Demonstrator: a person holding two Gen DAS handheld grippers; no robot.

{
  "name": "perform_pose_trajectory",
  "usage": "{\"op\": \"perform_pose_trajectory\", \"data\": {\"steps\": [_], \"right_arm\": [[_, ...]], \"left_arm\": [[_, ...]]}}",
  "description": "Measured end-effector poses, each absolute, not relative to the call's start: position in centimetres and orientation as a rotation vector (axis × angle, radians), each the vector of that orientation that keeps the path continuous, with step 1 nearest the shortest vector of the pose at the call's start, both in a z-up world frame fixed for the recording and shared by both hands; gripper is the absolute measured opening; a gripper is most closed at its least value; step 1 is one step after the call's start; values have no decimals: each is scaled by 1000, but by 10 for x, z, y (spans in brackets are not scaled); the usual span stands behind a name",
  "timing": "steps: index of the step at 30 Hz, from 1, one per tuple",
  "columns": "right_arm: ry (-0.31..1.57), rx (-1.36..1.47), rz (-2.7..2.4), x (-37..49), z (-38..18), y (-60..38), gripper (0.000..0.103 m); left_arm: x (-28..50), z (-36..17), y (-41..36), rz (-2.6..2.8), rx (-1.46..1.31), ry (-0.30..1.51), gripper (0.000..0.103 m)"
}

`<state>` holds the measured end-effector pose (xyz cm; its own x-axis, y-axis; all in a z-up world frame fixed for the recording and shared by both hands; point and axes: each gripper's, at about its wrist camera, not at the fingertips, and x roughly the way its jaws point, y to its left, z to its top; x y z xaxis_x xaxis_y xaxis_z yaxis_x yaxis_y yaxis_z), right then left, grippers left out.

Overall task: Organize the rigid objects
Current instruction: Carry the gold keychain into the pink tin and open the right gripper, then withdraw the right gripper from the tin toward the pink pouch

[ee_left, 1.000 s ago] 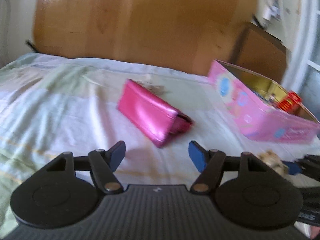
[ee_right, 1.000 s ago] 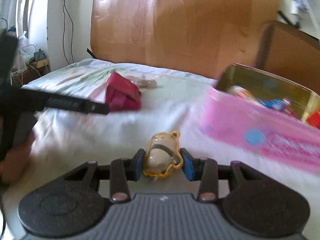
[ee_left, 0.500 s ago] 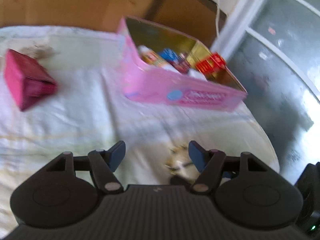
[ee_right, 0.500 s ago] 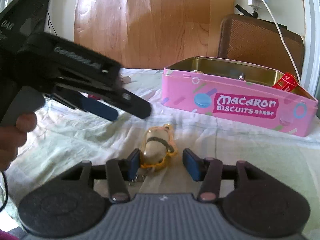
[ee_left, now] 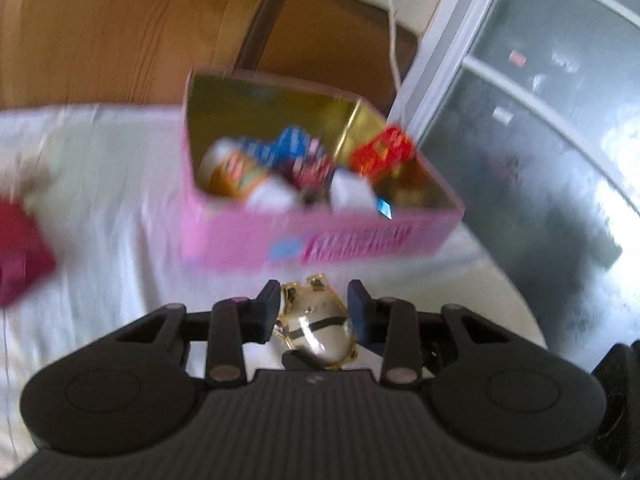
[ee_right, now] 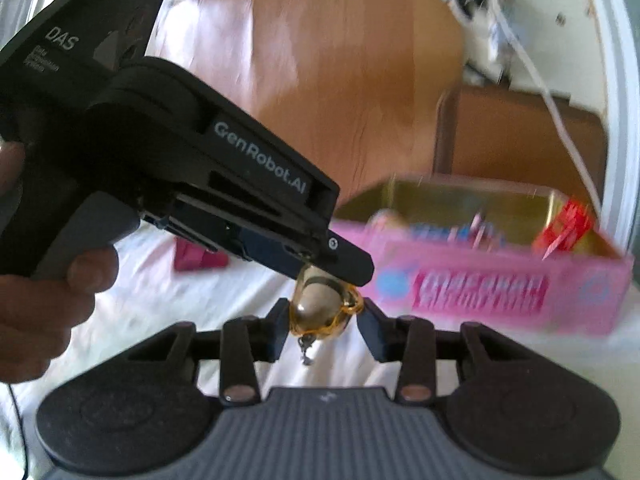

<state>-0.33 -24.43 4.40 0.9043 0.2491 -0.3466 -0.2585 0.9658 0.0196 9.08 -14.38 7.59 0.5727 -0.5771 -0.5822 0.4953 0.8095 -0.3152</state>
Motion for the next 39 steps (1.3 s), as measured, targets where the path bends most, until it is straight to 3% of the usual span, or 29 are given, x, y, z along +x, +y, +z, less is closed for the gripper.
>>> {"op": "perform_pose_trajectory", "data": {"steps": [5,14,16,18,39], "right_arm": [[277,-33,215,35,60,-262,37],[312,6,158,106,58,-296,38],[319,18,136,120,50,-302,38],[323,21,80,131,41,-307,47],[281,250,57,63,51,-331,48]], "left_arm": [[122,96,-172,-616,-59,632,39],[184,94,-219,-600,-19,632,40],[194,87,-227,-585,-9,644,46],[201,80,-232,-527,7,657,48],[120,89,-165,-311,108,555,50]]}}
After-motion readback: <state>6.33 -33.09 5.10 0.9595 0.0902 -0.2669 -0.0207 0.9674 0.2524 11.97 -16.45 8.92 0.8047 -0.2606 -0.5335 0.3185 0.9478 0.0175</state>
